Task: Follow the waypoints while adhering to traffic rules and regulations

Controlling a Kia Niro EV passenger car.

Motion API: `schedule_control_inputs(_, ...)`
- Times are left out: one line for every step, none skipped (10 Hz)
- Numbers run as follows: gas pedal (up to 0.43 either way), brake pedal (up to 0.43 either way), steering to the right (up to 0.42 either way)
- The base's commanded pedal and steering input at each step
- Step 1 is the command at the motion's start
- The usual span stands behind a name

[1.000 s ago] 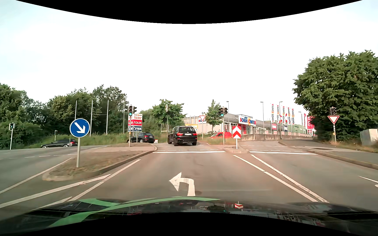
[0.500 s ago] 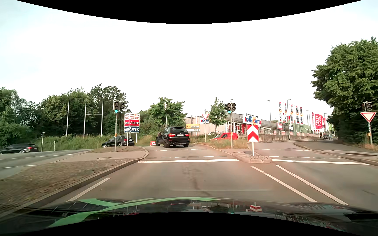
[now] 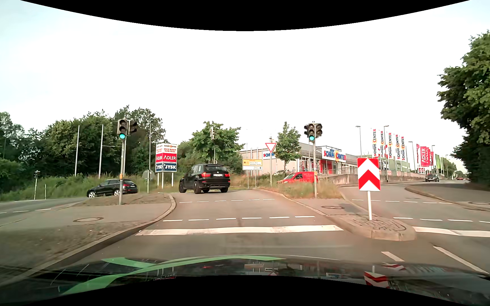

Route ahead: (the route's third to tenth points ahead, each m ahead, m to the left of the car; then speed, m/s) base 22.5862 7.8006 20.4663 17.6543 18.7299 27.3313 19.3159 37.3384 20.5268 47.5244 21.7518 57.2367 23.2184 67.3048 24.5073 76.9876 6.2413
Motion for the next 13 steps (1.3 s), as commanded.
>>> schedule_control_inputs(0.110,0.000,-0.022)
schedule_control_inputs(0.118,0.000,-0.024)
schedule_control_inputs(0.118,0.000,-0.025)
schedule_control_inputs(0.118,0.000,-0.028)
schedule_control_inputs(0.118,0.000,-0.031)
schedule_control_inputs(0.130,0.000,-0.034)
schedule_control_inputs(0.130,0.000,-0.043)
schedule_control_inputs(0.130,0.000,-0.049)
schedule_control_inputs(0.130,0.000,-0.052)
schedule_control_inputs(0.130,0.000,-0.058)
schedule_control_inputs(0.130,0.000,-0.063)
schedule_control_inputs(0.130,0.000,-0.069)
schedule_control_inputs(0.130,0.000,-0.081)
